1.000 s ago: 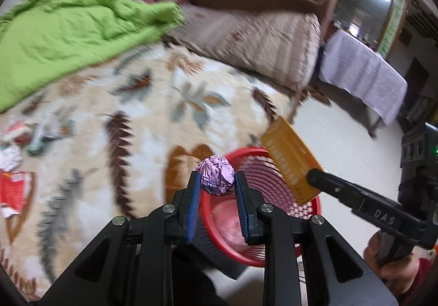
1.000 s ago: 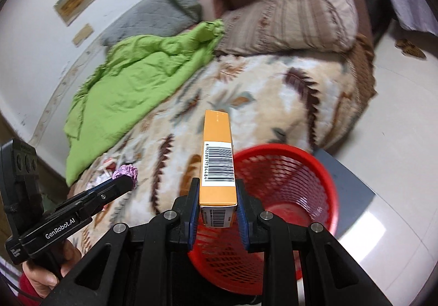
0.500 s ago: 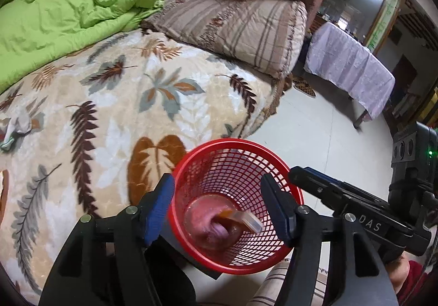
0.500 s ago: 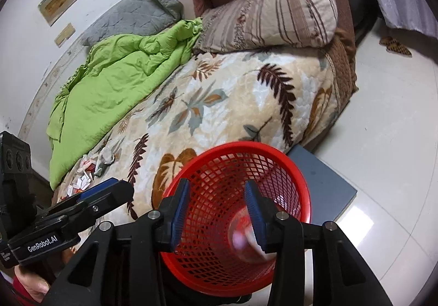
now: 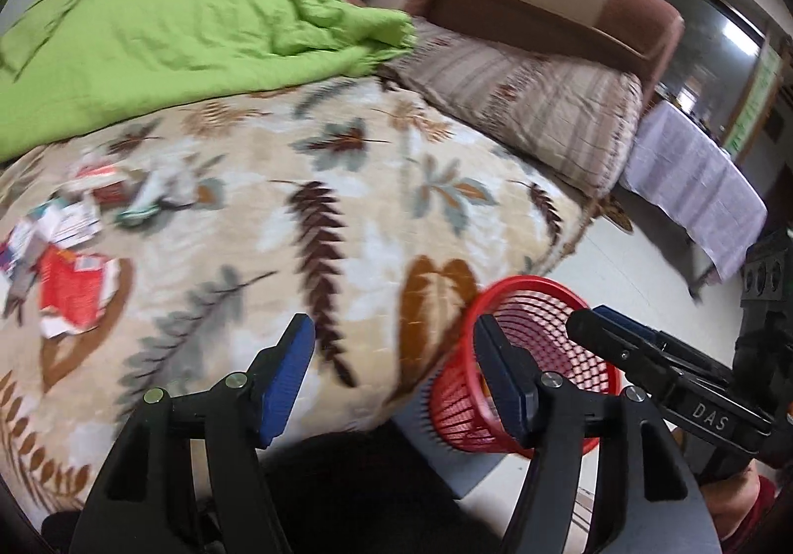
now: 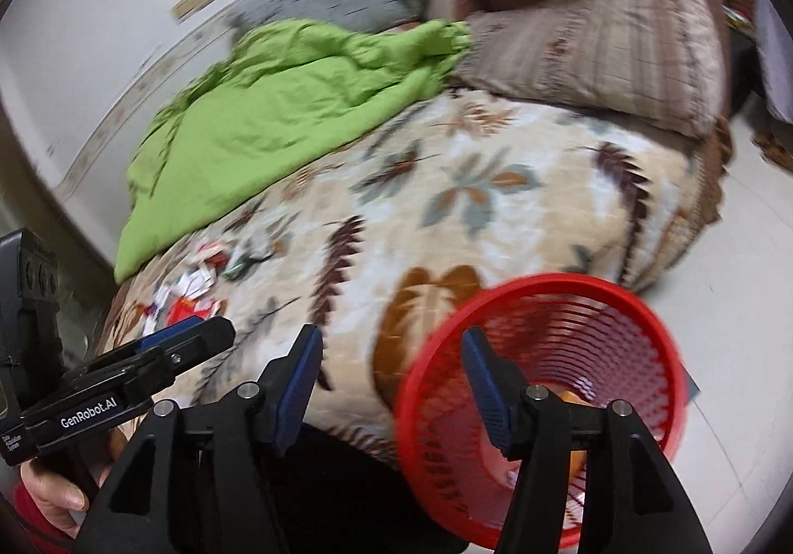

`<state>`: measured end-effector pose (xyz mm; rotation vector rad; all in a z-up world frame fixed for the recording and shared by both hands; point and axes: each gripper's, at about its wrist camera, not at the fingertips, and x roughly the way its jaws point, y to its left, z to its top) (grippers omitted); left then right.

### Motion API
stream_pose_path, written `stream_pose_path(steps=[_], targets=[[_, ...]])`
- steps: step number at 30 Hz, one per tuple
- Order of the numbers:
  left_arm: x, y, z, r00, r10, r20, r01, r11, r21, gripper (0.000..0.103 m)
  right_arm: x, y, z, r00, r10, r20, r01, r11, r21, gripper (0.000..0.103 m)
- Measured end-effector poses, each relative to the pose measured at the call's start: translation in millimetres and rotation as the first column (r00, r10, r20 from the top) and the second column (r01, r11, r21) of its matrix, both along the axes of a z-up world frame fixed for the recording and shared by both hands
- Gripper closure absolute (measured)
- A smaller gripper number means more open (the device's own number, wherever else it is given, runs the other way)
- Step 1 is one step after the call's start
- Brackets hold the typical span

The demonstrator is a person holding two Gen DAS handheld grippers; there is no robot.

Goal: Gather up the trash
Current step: 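Open both tools over the red wastebasket to drop the ball and box, then move both tools back over the trash pile on the bed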

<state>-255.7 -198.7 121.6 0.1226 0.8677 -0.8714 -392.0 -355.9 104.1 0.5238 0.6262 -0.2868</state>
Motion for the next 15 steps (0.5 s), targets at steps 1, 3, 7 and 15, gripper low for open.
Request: stream_pose_path(steps=[1,3,7,15], targets=[[3.3,7.8,-0.9,1.000,0.018,0.005,-0.018,1.000,0.008,0.037,4.2,4.8,0.4,1.000,0.013,-0.001,-0.013,1.000,-0.007,0.040],[9.5,21.4,-3.1,0.999,0.049,0.005,-0.049,0.999,0.017,0.037,20.1,19.7,2.6,0.999,0.054,-0.003,-0.054,0.998,-0.025,0.039],[23.1,53.4,-10.5,0.994,0.106,-0.019,-0.106,0.994,0.023,0.037,45.4,43.0,2.7,0.993,0.118,-0.011,-0.118,0.992,-0.045,0.038],[49.0,124.3,-18.4,0.966,0.256,-0.030,-0.256,0.967,0.016,0.037,105.1,87.3,-3.8,0.972,0.233,-0.040,-0.235,0.969,-0.071,0.037]])
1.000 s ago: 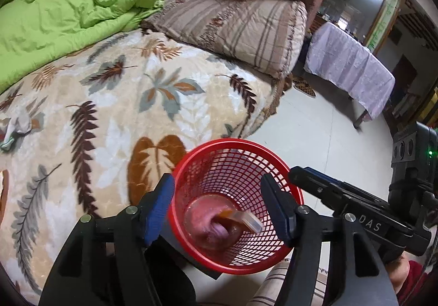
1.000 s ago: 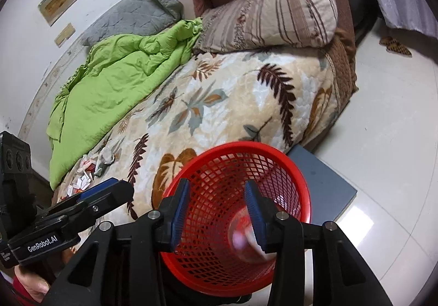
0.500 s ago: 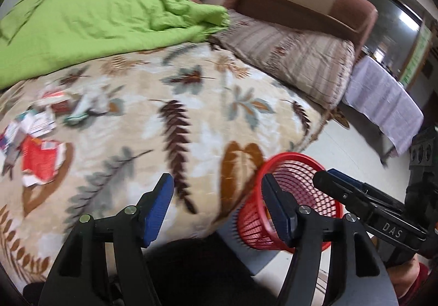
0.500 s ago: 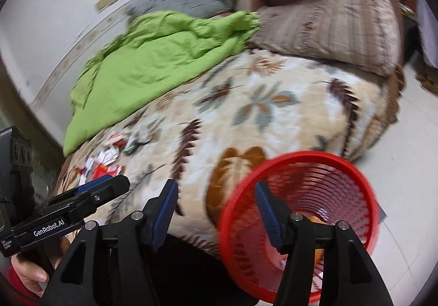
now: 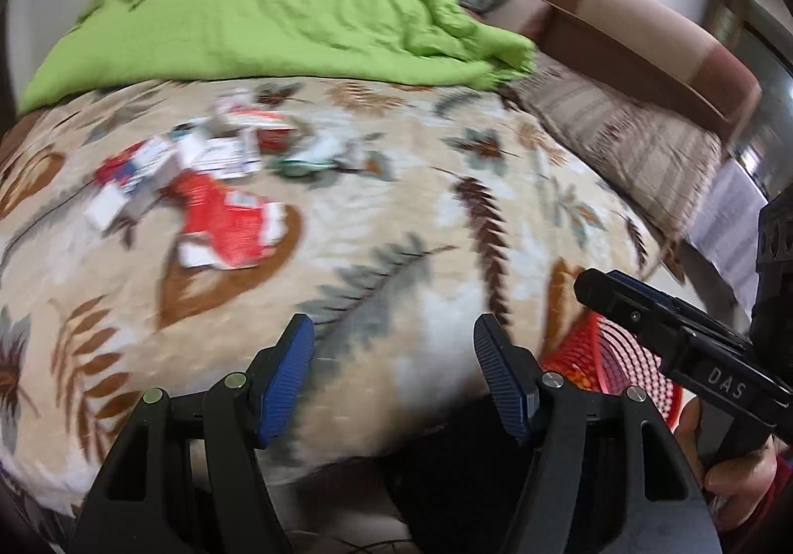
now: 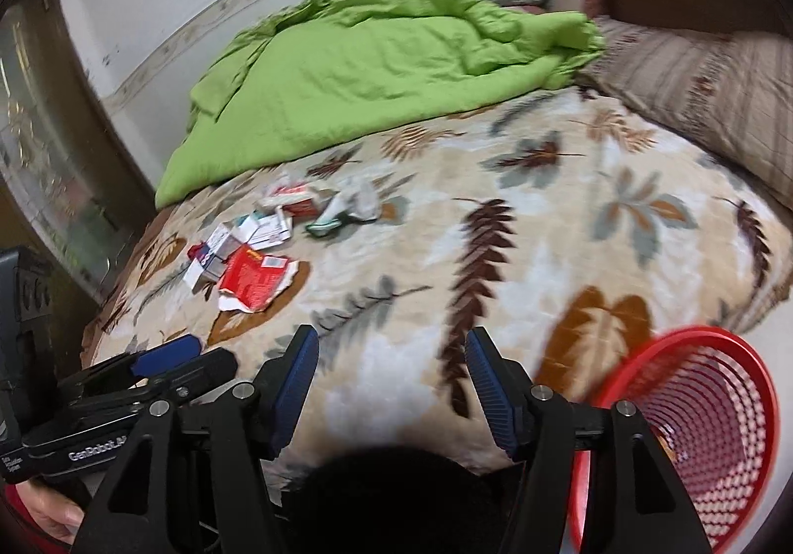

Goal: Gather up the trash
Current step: 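Move both tools back over the trash pile on the bed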

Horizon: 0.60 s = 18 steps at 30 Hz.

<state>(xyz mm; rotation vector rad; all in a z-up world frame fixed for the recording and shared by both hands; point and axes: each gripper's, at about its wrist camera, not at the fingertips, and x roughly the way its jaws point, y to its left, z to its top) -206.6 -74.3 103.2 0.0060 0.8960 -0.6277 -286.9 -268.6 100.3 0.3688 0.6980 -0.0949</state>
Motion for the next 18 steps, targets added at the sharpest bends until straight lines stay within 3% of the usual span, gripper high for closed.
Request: stream_pose_path(steps=[5,11,18], targets=[[27.9,45.2,-4.7,0.990,0.138,-0.023,-0.139,0.990,-0.026,0.037,42.6,20.9,-9.3,0.999,0.032,-0.015,-0.033,0.999,-0.039,0.037],[64.5,78.7,-13.1,0.968,0.250,-0.037,-0.251,0.968,-0.032,0.037,78.2,23.9,-24.2,0.998,0.040,-0.053,-0.040,0.999,0.008,0.037],[126.1,67.6,-39.4,0.949,0.299,-0.095,-0.302,0.953,-0.019,0.037,84.1,20.7,-29.3,0.997,0.045,-0.055,-0.042,0.998,0.044,0.037]])
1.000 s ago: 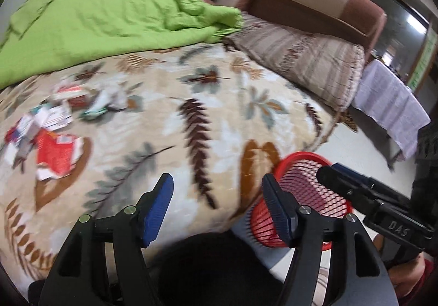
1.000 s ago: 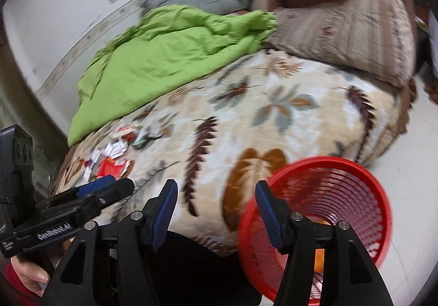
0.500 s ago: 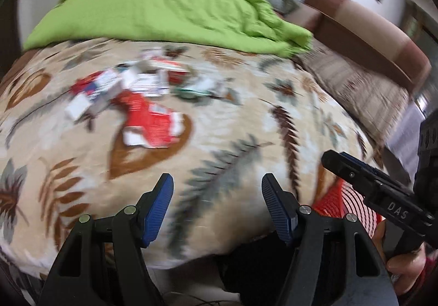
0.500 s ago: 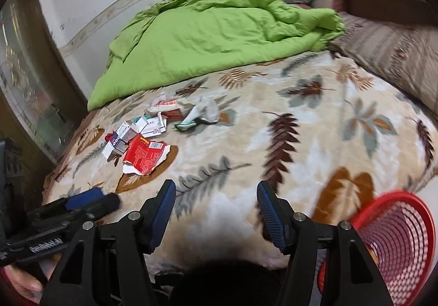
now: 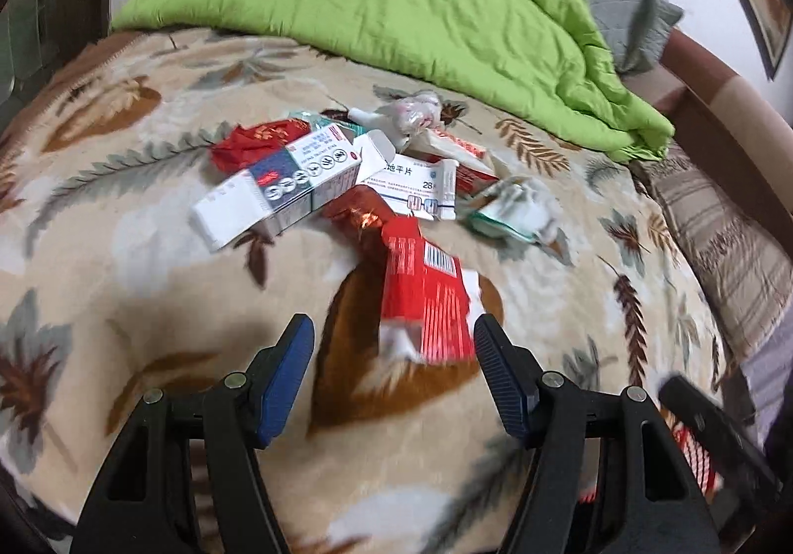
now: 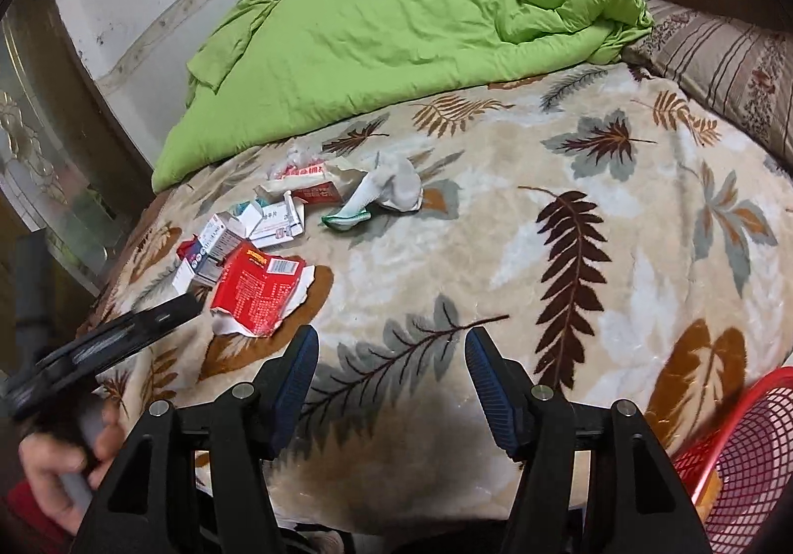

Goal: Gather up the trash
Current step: 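Move both tools back over the trash pile on the bed, then grasp the red wrapper with the left tool while the right tool grasps the white glove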

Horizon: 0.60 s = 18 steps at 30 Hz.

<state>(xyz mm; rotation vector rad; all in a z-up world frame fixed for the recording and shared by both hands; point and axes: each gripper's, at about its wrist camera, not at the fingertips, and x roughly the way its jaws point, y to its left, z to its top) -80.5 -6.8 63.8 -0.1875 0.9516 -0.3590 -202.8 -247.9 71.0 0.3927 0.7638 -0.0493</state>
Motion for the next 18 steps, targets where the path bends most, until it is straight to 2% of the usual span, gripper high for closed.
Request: stream_pose_path(steps=[5,8,9,11,13,18], targets=[[31.7,-17.1,-24.0,0.997,0.018,-0.072,-0.020,0.999,-0.035,0.039,-0.5,-2.8,-1.3,1.000,-0.001,-0.003,0.001,1.000,0.008,0.037],[39.5,-25.2,-35.9,0.996,0.002,-0.085,-0.004,1.000,-0.025,0.056,4.1,-5.0,-2.7,1.000,0.003,-0.019,-0.003,1.000,0.023,0.037],[40.9,-27.6,-40.4,0.995,-0.006,-0.095,0.004,1.000,-0.021,0.066,7.0,-5.7,-2.6,1.000,0.006,-0.022,-0.006,1.000,0.028,0.037],[40.8,-30.2,-43.5,0.996,-0.011,-0.084,0.011,1.000,0.001,0.072,18.2,-9.0,-0.3,1.000,0.009,-0.012,-0.008,0.999,0.038,0.037],[39.4,-30.8,-41.9,0.997,-0.026,-0.069,0.026,1.000,0.002,0.085,35.0,-12.2,2.5,1.000,-0.005,0.000,0.005,1.000,0.026,0.036],[30.8,-24.6,-38.8,0.999,-0.037,-0.032,0.037,0.999,-0.009,0.086,100.0,-20.6,-0.5,1.000,-0.004,-0.013,0.005,0.997,0.081,0.029]])
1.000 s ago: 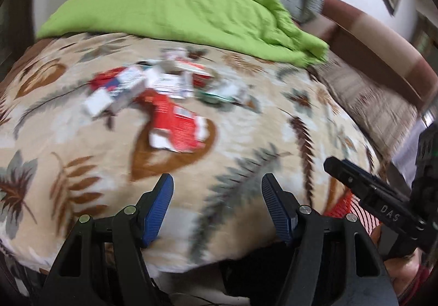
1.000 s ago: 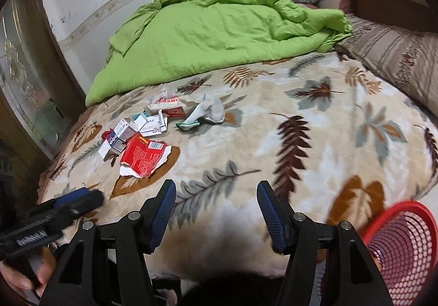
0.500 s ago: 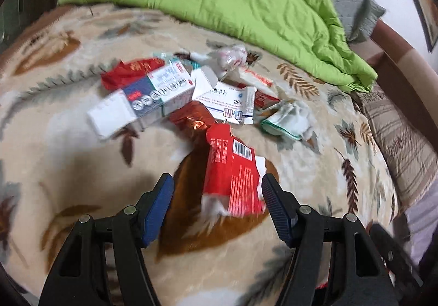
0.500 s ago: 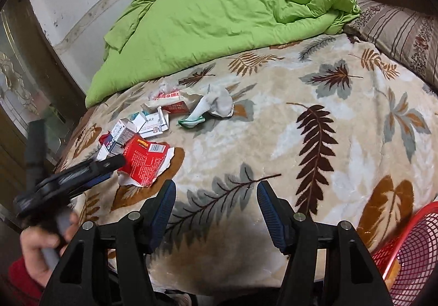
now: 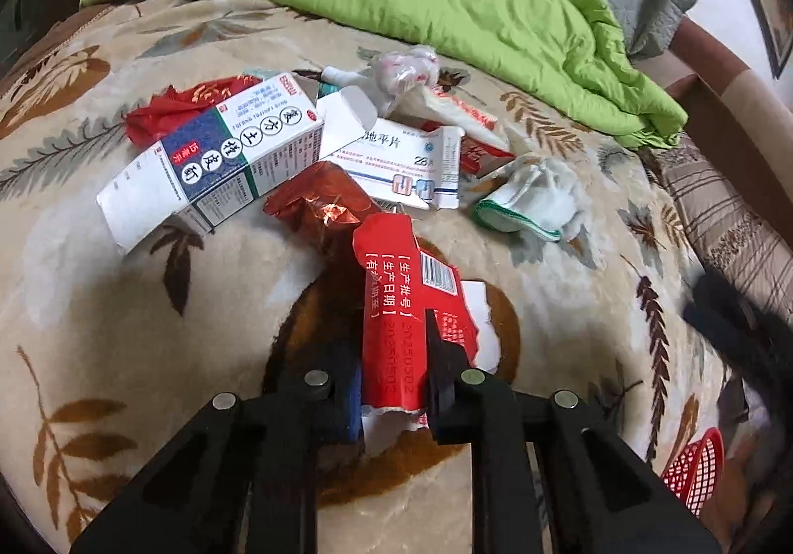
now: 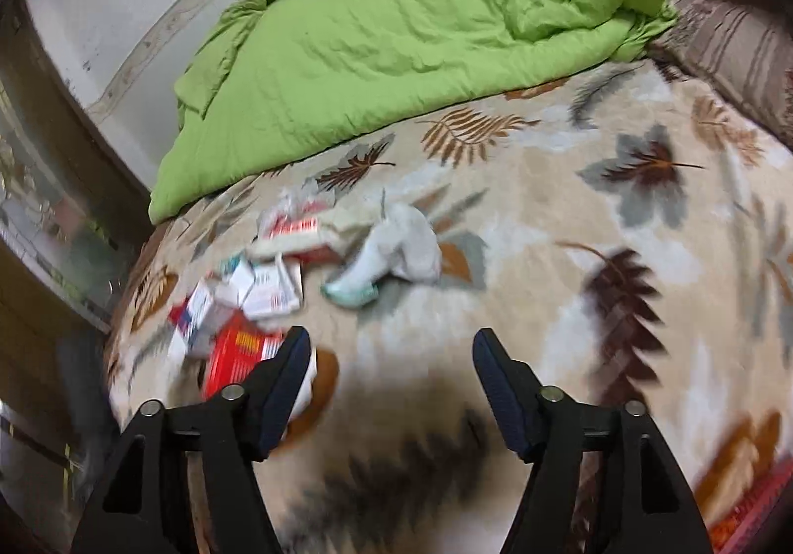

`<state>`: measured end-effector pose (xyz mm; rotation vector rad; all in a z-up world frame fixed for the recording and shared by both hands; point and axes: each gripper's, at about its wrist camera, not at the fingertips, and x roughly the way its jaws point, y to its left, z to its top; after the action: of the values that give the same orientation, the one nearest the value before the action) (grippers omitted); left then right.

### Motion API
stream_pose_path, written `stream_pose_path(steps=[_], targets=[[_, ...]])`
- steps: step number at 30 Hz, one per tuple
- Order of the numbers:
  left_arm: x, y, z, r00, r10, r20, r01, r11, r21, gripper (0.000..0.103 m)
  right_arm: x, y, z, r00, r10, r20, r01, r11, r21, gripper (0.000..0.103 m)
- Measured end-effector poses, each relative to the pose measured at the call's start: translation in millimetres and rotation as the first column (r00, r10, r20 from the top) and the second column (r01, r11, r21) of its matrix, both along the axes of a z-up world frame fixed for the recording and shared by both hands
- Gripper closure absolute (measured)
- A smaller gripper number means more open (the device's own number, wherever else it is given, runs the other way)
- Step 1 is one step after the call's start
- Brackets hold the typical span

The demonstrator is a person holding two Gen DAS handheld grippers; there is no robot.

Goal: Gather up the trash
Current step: 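Grasp the red wrapper with the left tool while the right tool grasps the white glove, then lift the red wrapper and white glove and carry them toward the wastebasket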

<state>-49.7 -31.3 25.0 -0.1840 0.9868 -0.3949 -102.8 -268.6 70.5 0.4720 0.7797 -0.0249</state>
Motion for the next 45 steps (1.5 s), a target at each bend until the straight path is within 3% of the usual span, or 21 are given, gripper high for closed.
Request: stream_pose_path(steps=[6,10,14,17,27,32,45], targets=[[-8.3,4.8,16.5,0.994,-0.009,0.111,0.006,1.000,0.031,0.086,74.4,-7.9,-29.4,0.996,-0.033,-0.086,0.037,0.998,0.046,0.028],[-10.8,6.4,21.5,0.989,-0.021,0.146,0.013,0.999,0.052,0.086,99.8,-12.9,-47.4,0.992,-0.065,-0.107,0.071,0.996,0.062,0.028],[-12.9,3.5,24.5,0.984,-0.035,0.172,0.023,0.997,0.076,0.086,104.9,-9.2,-59.7,0.991,-0.050,-0.127,0.060,0.995,0.079,0.062],[-15.6,3.3,27.7,0.980,-0.034,0.195,0.018,0.996,0.083,0.086,95.2,-5.2,-52.7,0.995,-0.032,-0.094,0.038,0.997,0.061,0.070],[-37.8,11.6,40.9,0.963,-0.006,0.270,-0.020,0.996,0.091,0.086,13.2,30.9,-1.5,0.997,0.011,0.078,-0.006,0.997,-0.071,0.072],[-54.2,21.5,51.5,0.952,0.021,0.305,-0.054,0.993,0.102,0.086,-25.5,54.4,7.2,0.991,0.057,0.124,-0.038,0.988,-0.151,0.072],[-120.0,49.3,59.0,0.933,0.066,0.355,-0.118,0.985,0.127,0.085,-99.2,89.1,18.8,0.960,0.160,0.231,-0.110,0.971,-0.214,0.072]])
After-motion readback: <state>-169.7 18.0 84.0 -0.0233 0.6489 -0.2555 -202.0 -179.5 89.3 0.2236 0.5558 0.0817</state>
